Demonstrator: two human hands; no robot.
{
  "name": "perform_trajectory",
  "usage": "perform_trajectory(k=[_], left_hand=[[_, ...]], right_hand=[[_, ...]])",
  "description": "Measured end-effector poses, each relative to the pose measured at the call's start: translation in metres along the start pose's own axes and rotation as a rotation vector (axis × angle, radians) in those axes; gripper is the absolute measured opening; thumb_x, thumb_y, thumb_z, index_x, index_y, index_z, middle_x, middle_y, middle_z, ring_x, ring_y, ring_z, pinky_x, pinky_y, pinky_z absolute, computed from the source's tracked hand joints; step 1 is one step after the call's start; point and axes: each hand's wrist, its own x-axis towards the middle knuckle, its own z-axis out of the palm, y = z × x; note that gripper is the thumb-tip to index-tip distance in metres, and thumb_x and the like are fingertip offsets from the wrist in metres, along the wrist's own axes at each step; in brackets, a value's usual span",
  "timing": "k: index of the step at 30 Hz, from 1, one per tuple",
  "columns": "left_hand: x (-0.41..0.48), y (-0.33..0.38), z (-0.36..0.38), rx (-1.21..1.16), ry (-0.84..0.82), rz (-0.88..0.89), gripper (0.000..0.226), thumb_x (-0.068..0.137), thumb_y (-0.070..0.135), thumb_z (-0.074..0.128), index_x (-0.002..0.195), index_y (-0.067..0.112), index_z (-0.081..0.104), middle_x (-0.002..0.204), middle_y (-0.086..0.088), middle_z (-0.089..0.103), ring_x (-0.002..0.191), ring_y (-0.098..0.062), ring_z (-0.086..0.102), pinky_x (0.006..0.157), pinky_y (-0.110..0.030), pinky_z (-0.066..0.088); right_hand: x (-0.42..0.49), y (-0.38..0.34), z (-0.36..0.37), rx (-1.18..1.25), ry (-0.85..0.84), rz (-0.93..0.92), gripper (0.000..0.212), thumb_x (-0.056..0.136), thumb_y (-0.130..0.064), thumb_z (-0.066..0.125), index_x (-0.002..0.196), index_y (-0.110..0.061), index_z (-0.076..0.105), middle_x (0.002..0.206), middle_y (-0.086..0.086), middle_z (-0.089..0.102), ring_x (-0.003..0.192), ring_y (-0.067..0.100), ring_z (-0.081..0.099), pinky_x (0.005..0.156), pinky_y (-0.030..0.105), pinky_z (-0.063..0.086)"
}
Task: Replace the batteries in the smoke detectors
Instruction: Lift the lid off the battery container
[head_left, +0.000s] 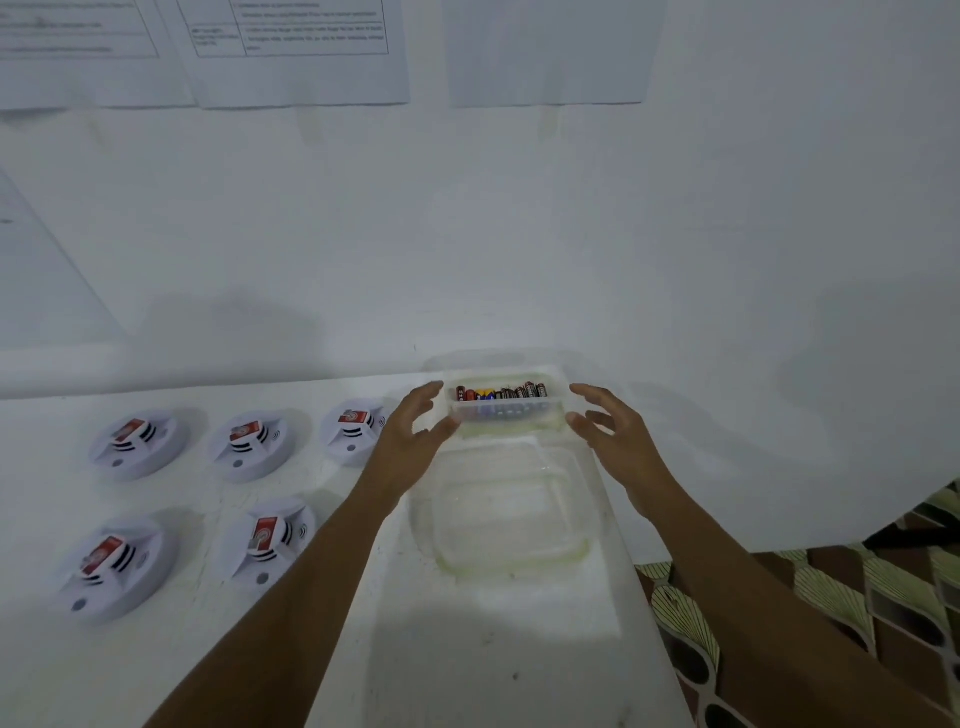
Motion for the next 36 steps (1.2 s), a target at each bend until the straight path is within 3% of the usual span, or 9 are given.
perform_trajectory(k=[3,6,9,14,19,22,27,32,36], left_hand=[[-0.034,-0.009,-0.003,0.006,-0.04,0.021,0.038,0.094,0.024,0.061,0.131,0.032,0.054,0.137,0.018,0.051,0.128,0.002,0.042,0.108,-0.027,0.036],[-0.07,-0.02,-0.006,-0.014,-0.051,0.011,0.038,0.096,0.022,0.059,0.13,0.037,0.053,0.137,0.02,0.05,0.125,0.008,0.043,0.105,-0.023,0.035],[-0.098,-0.03,-0.007,-0.017,-0.017,0.016,0.038,0.095,0.023,0.059,0.129,0.04,0.052,0.134,0.023,0.05,0.123,0.002,0.049,0.103,-0.022,0.041],[-0.111,-0.031,-0.001,-0.013,-0.002,0.013,0.045,0.094,0.038,0.055,0.139,0.037,0.046,0.134,0.027,0.048,0.116,0.021,0.045,0.088,-0.004,0.041],[-0.096,-0.025,0.006,-0.004,0.003,0.015,0.05,0.096,0.04,0.055,0.144,0.03,0.044,0.14,0.022,0.048,0.118,0.019,0.045,0.098,-0.012,0.036],[-0.081,-0.021,0.011,0.001,0.023,0.012,0.049,0.096,0.04,0.055,0.143,0.028,0.046,0.135,0.022,0.052,0.115,0.019,0.047,0.105,-0.02,0.037],[-0.073,-0.016,0.02,0.034,0.059,0.029,0.045,0.097,0.037,0.054,0.141,0.028,0.047,0.123,0.029,0.051,0.104,0.03,0.044,0.086,-0.002,0.035],[-0.075,-0.017,0.017,0.098,0.035,0.053,0.047,0.098,0.043,0.05,0.143,0.028,0.046,0.14,0.014,0.052,0.123,0.001,0.05,0.104,-0.024,0.039],[-0.083,-0.011,0.006,0.275,0.109,0.163,0.044,0.1,0.034,0.046,0.141,0.017,0.046,0.14,0.005,0.05,0.129,-0.015,0.048,0.101,-0.022,0.038]], right_hand=[[-0.03,0.005,-0.003,0.062,-0.024,0.012,0.025,0.093,-0.027,0.065,0.114,-0.041,0.067,0.123,-0.019,0.063,0.109,0.006,0.062,0.095,0.036,0.05],[-0.06,0.009,-0.002,0.1,-0.021,0.03,0.025,0.094,-0.015,0.063,0.112,-0.031,0.069,0.118,-0.014,0.068,0.103,0.009,0.065,0.087,0.027,0.052],[-0.085,0.017,0.0,0.112,-0.017,0.007,0.029,0.094,-0.009,0.063,0.115,-0.027,0.069,0.116,-0.007,0.07,0.105,0.008,0.065,0.09,0.026,0.05],[-0.098,0.019,0.005,0.111,-0.013,-0.013,0.033,0.096,-0.013,0.061,0.127,-0.022,0.065,0.125,-0.007,0.068,0.117,0.003,0.061,0.101,0.026,0.045],[-0.076,0.013,0.004,0.11,-0.004,0.011,0.029,0.098,-0.019,0.059,0.124,-0.029,0.067,0.123,-0.006,0.067,0.107,0.001,0.061,0.091,0.02,0.043],[-0.055,0.011,0.0,0.135,-0.012,0.051,0.028,0.099,-0.023,0.059,0.123,-0.031,0.067,0.123,-0.003,0.068,0.115,0.012,0.061,0.096,0.029,0.046],[-0.035,0.013,-0.003,0.154,-0.02,0.08,0.028,0.098,-0.022,0.059,0.122,-0.033,0.067,0.127,0.001,0.066,0.12,0.016,0.059,0.103,0.035,0.045],[-0.039,0.006,-0.001,0.027,0.036,0.04,0.029,0.099,-0.018,0.055,0.124,-0.028,0.066,0.125,-0.003,0.065,0.119,0.013,0.056,0.102,0.029,0.042],[-0.055,-0.014,0.016,-0.146,0.32,-0.287,0.023,0.097,-0.012,0.056,0.115,-0.018,0.069,0.117,-0.009,0.064,0.112,0.009,0.059,0.095,0.025,0.046]])
